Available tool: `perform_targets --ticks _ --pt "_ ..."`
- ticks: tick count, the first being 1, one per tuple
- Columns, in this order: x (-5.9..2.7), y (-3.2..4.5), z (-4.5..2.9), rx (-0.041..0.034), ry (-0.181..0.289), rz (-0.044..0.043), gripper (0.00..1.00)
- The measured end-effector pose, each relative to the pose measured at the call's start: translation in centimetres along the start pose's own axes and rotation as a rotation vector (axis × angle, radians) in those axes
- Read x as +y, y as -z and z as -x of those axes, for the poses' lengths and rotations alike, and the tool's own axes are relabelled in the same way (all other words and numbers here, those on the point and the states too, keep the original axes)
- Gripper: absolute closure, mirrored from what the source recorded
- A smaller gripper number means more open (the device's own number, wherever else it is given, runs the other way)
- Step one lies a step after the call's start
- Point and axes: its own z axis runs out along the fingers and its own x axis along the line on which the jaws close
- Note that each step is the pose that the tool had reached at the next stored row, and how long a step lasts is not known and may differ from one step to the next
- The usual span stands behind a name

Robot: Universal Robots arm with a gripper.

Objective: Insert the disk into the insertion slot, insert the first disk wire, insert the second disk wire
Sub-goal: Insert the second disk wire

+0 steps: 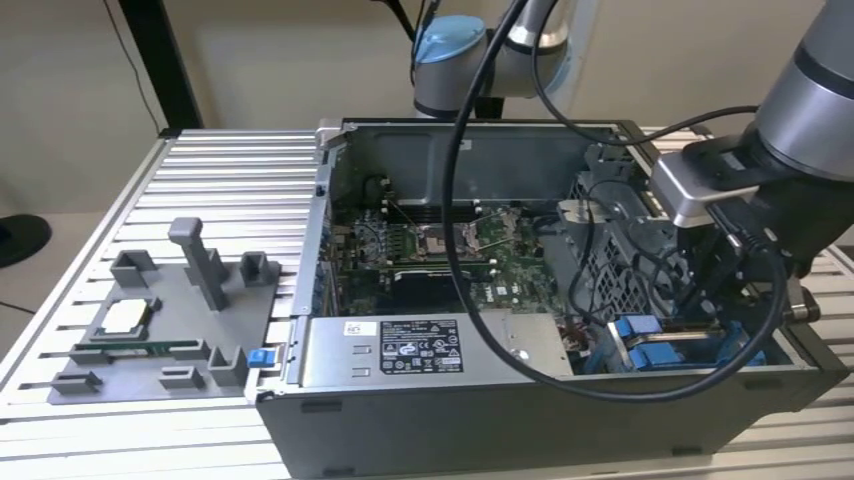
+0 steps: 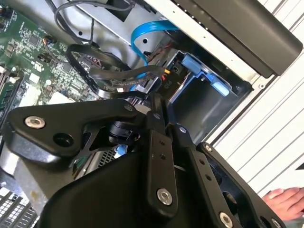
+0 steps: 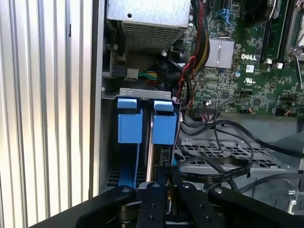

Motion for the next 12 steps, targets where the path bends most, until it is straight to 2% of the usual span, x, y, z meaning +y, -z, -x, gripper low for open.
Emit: perform_targets --ticks 3,4,5,6,12 --pt "0.03 0.27 0.03 0.0023 0.0 0.0002 1.0" --pt "0.05 0.28 0.03 0.0096 0.001 0.0005 1.0" --pt "0.06 0.29 0.03 0.0212 0.002 0.0011 1.0" --pt "0.07 0.3 0.03 0.0283 0.003 0.0016 1.0" --pt "0.07 0.52 0.06 0.0303 0.003 0.0016 1.0"
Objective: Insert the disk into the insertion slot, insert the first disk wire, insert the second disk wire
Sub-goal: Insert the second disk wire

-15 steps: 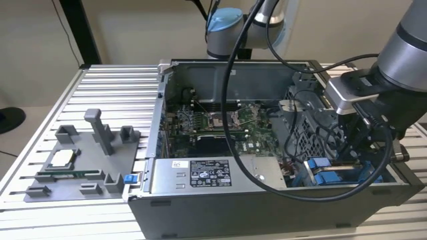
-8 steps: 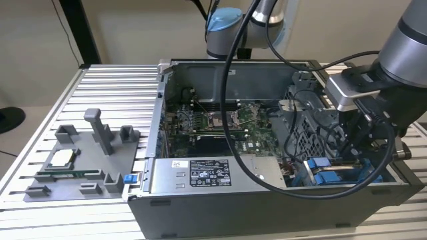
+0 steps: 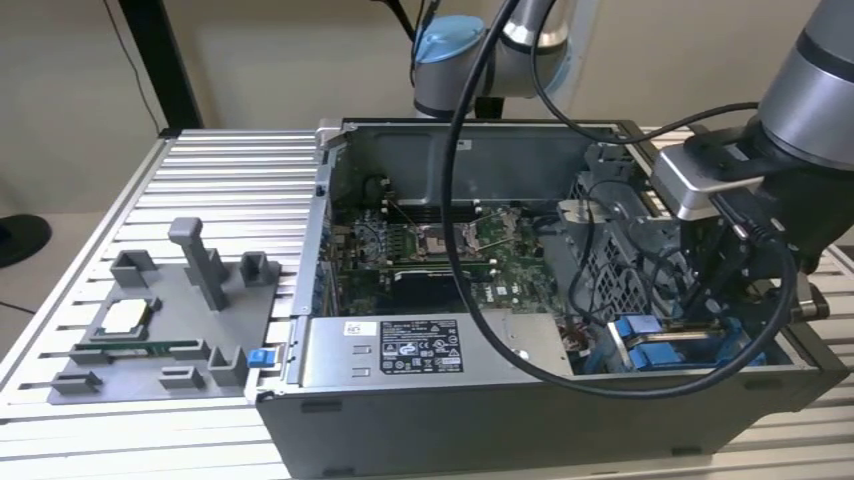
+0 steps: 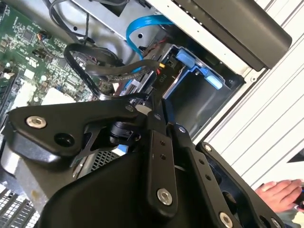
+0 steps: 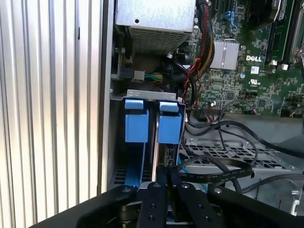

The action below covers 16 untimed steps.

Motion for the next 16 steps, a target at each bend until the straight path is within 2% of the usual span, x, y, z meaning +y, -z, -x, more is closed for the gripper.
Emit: perform_targets --ticks 2,3,5,8,12,13,14,15,16 --pt "0.03 0.02 0.13 0.023 0.002 0.0012 1.0" --pt "0.06 0.0 0.17 0.0265 0.003 0.0014 1.0" --pt "0.06 0.16 0.18 0.0277 0.003 0.0014 1.0" --pt "-0.02 0.95 0.24 0.0274 0.003 0.0014 1.0" --pt "-0.03 1.02 0.25 0.0261 0.003 0.0013 1.0" --pt "-0.03 1.03 0.25 0.0259 0.004 0.0013 0.0" --pt "-0.03 1.08 0.22 0.0242 0.004 0.0014 0.0" --pt "-0.03 1.15 0.18 0.0165 0.004 0.0011 0.0" --pt "-0.11 1.16 0.08 -0.0091 0.001 -0.0002 0.0"
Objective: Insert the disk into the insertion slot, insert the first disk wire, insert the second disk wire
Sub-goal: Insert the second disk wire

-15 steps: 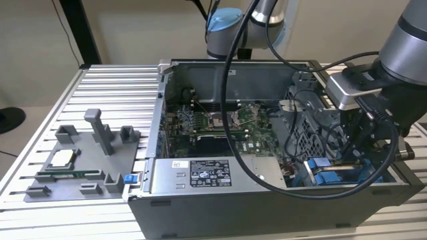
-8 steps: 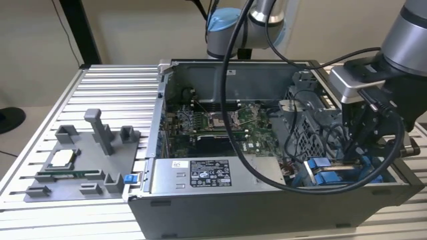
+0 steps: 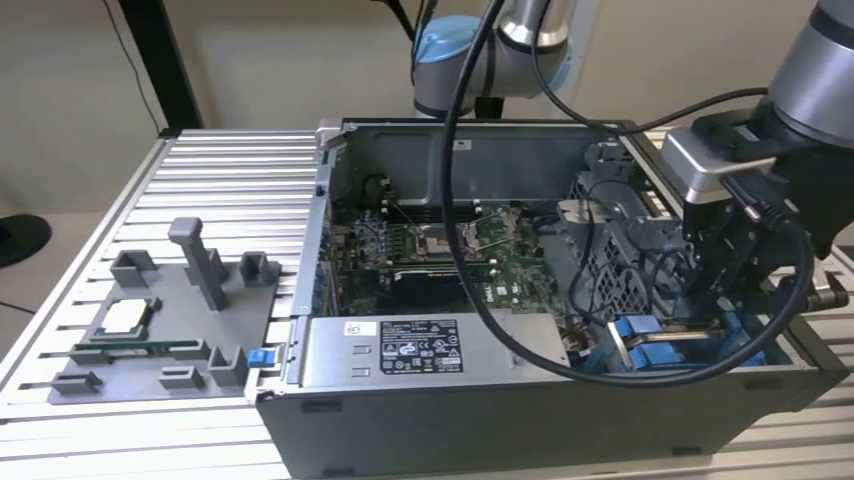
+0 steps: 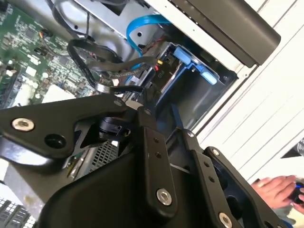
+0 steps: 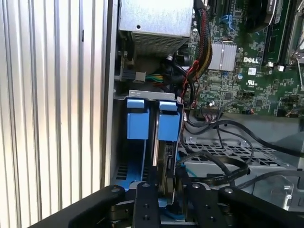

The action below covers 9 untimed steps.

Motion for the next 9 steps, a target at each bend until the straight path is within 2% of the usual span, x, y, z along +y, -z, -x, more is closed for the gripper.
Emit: perform_targets --ticks 1,4,5,7,9 --pt "-0.05 -0.01 -0.03 -0.0142 -0.001 -0.0007 0.0" --pt "-0.19 -0.02 -0.16 -0.068 -0.007 -0.0036 0.0" --pt "-0.2 -0.04 -0.29 -0.0809 -0.008 -0.0043 0.0" --pt "-0.2 -0.14 -0.51 -0.0981 -0.01 -0.0052 0.0" --pt "-0.26 -0.22 -0.68 -0.1243 -0.013 -0.0066 0.0"
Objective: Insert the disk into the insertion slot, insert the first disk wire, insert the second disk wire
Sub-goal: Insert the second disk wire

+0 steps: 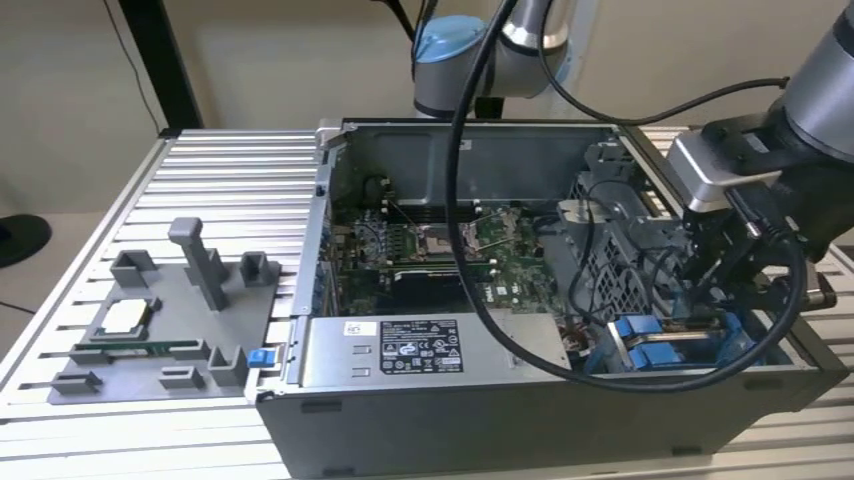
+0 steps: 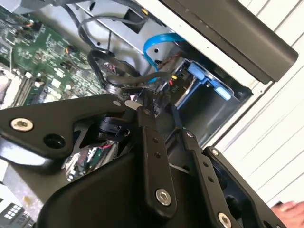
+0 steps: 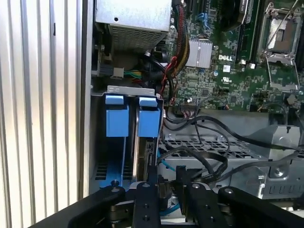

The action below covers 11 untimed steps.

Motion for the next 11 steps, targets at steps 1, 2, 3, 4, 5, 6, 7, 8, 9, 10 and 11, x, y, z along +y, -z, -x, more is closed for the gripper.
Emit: perform_targets --ticks 1,2,3,4,5,6,7,8,9,10,11 --pt "-0.04 -0.02 -0.08 -0.0148 -0.002 -0.0008 0.0" --pt "-0.1 -0.03 -0.17 -0.0302 -0.003 -0.0016 0.0" --pt "-0.18 -0.02 -0.28 -0.0413 -0.004 -0.0022 0.0" --pt "-0.26 0.0 -0.44 -0.0486 -0.005 -0.0025 0.0" --pt "-0.32 0.03 -0.63 -0.0535 -0.005 -0.0027 0.0" --pt "-0.35 0.04 -0.85 -0.057 -0.006 -0.0027 0.0" --pt "-0.36 0.03 -1.0 -0.0592 -0.006 -0.0026 0.0" --pt "-0.35 -0.01 -1.12 -0.0612 -0.007 -0.0026 0.0" --pt "-0.34 -0.06 -1.18 -0.0632 -0.008 -0.0028 0.0" --pt "-0.34 -0.12 -1.23 -0.065 -0.009 -0.0033 0.0" --pt "-0.34 -0.17 -1.25 -0.0667 -0.011 -0.0038 0.0"
